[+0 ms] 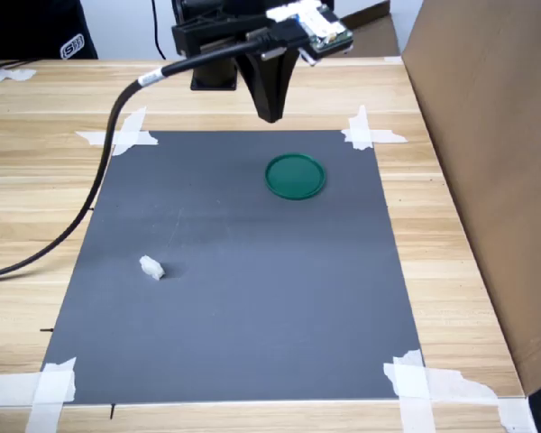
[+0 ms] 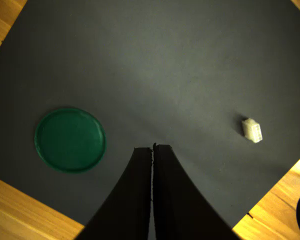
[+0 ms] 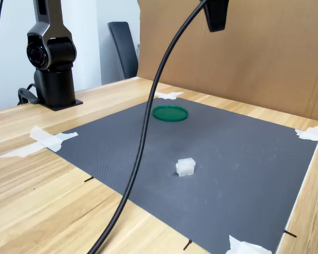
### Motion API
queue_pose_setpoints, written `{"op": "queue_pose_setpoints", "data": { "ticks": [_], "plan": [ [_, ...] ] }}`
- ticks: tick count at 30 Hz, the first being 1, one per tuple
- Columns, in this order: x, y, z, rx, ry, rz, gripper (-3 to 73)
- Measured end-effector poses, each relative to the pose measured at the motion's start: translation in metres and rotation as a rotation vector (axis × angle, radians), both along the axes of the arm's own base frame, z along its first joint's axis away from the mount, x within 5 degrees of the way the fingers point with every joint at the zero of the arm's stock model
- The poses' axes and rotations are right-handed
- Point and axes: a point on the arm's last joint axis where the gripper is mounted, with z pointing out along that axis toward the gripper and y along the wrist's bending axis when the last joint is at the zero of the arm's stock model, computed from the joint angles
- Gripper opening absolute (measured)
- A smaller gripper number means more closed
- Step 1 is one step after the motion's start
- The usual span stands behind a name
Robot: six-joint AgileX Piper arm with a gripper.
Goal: Grasp a white terminal and put it in the green lid.
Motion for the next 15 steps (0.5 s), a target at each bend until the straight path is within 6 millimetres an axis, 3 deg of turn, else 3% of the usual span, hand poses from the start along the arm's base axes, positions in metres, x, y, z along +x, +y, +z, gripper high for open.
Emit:
{"op": "queue_pose_setpoints", "data": {
  "ticks": [11,15],
  "plan": [
    [-0.014,-0.015,-0.013,-0.06,0.036,0.003,-2.6],
    [-0.009,-0.046,-0.014,-0.066,0.039,-0.042,-2.6]
  ]
}}
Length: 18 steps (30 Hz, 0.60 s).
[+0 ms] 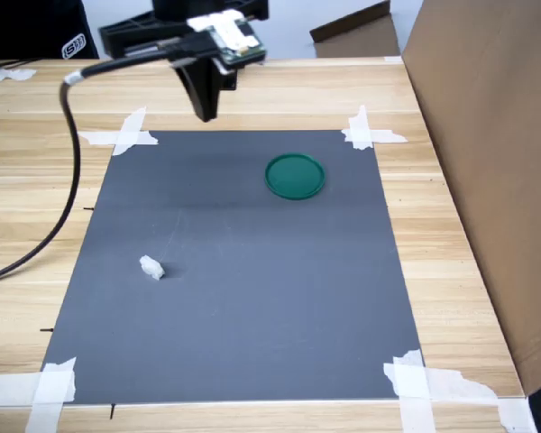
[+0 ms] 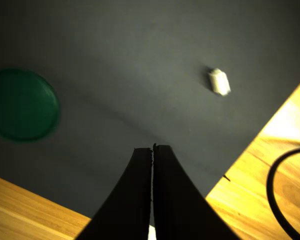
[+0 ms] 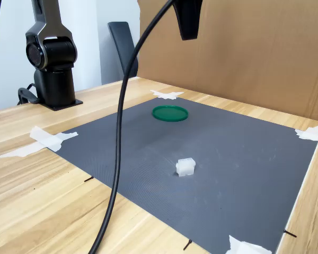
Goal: Grasp a white terminal and put it in the green lid.
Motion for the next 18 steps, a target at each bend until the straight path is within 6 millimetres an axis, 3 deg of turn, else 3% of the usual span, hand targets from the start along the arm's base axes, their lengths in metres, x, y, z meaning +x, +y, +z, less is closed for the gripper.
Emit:
{"op": "queue_pose_setpoints", "data": {
  "ticks": [2,8,15,18],
  "plan": [
    [0.001,-0.032,0.004,-0.001,-0.011,-0.079,-2.6],
    [0.001,-0.078,0.004,-0.033,-0.01,-0.141,-2.6],
    [0.001,-0.113,-0.002,-0.053,0.011,-0.152,-2.2],
    [0.012,-0.123,-0.021,-0.079,0.075,-0.155,2.4]
  ]
}}
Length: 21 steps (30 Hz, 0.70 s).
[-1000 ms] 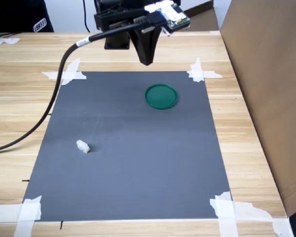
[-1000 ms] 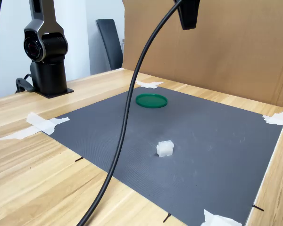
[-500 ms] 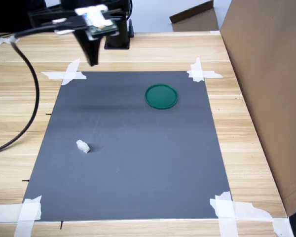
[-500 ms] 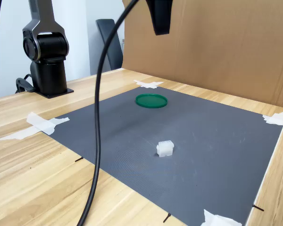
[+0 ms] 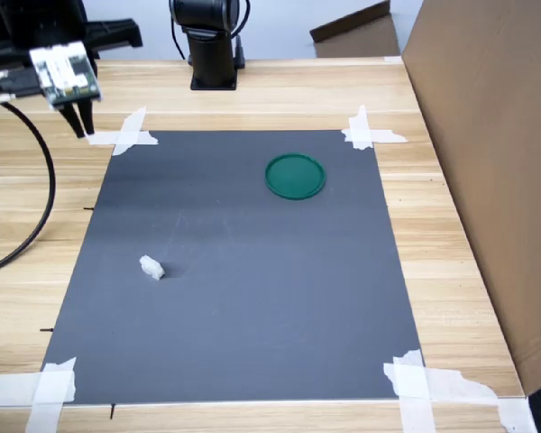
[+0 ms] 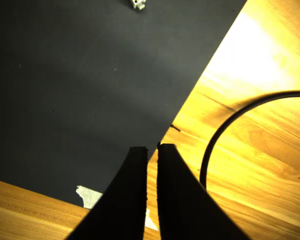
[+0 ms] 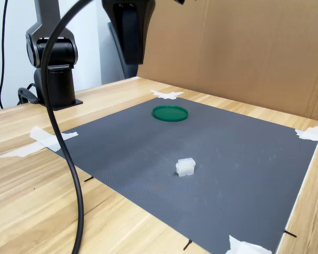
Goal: Grasp a white terminal and put it in the green lid.
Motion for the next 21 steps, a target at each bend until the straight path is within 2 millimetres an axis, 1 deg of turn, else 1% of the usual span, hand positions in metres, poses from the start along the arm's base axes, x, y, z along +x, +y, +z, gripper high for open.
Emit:
{"op": "queue_pose_setpoints", "data": {
  "ticks": [1,3,5,6,7,9,13,17,19,21],
  "plan": [
    [0.006,-0.001,-0.009,0.002,0.028,0.003,7.8],
    [0.012,-0.003,-0.018,0.003,0.045,0.011,19.1],
    [0.013,-0.003,-0.02,0.0,0.046,0.018,23.5],
    [0.016,-0.003,-0.022,-0.012,0.045,0.038,30.7],
    [0.017,-0.002,-0.023,-0.02,0.043,0.056,36.1],
    [0.02,0.003,-0.023,-0.036,0.036,0.141,50.7],
    [0.02,0.003,-0.023,-0.048,0.035,0.182,52.7],
    [0.023,0.003,-0.024,-0.081,0.024,0.271,52.7],
    [0.028,0.005,-0.028,-0.142,0.033,0.366,52.7],
    [0.033,0.008,-0.032,-0.2,0.043,0.409,52.7]
  ]
}}
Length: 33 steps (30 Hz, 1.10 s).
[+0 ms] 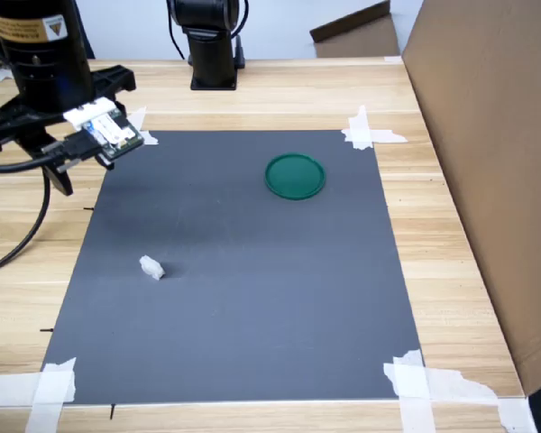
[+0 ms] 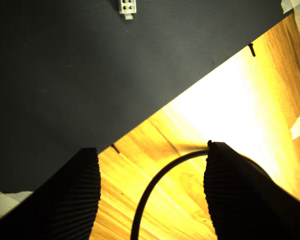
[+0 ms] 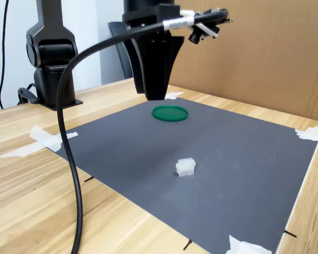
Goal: Grasp a white terminal and put it in the green lid.
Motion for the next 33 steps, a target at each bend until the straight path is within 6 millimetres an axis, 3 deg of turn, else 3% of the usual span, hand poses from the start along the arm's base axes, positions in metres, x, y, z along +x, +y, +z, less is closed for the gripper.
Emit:
{"op": "queue_pose_setpoints", "data": {
  "ticks": [6,11,20,33],
  "plan": [
    [0.009,0.009,-0.008,-0.037,-0.001,0.045,52.9],
    [0.018,0.014,-0.027,0.032,0.032,0.012,52.9],
    [0.038,0.037,-0.032,0.036,0.038,-0.004,52.9],
    [0.051,0.042,-0.057,0.08,0.061,0.062,52.9]
  ]
}}
